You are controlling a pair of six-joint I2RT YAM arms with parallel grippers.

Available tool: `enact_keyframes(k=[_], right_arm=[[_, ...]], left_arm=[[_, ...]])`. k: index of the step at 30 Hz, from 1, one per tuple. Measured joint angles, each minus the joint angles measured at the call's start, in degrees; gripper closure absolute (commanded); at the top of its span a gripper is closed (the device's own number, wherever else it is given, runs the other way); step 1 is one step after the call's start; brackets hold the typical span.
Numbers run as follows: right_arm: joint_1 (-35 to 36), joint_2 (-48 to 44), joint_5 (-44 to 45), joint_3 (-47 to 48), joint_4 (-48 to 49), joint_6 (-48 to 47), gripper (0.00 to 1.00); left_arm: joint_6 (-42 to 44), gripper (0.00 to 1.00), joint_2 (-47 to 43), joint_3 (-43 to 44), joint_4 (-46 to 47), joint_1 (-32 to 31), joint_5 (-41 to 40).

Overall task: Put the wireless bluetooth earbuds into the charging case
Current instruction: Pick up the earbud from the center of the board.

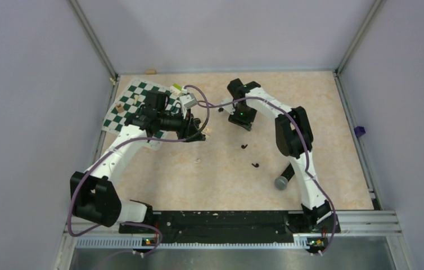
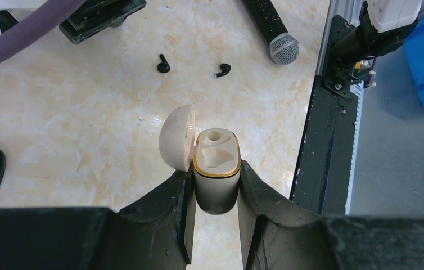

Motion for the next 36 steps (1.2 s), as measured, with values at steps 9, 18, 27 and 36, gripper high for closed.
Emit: enact_keyframes(k=[9, 18, 27, 36], right_arm=[[0.0, 0.0, -1.0, 0.0, 0.1, -4.0, 0.57], [0.1, 0.0, -4.5, 0.0, -0.2, -7.5, 0.79], [0.2, -3.9, -7.0, -6.3, 7.7, -7.3, 1.0], [0.4, -16.3, -9.3, -21.0, 19.5, -4.8, 1.0]], left_arm=[[0.0, 1.0, 0.0, 0.0, 0.0, 0.0, 0.0], [0.0, 1.0, 0.2, 0.0, 0.1, 0.0, -0.2], [0.0, 1.0, 0.8, 0.0, 0.3, 0.0, -0.4], [-0.2, 1.0, 0.8, 0.0, 0.4, -0.1, -0.5]])
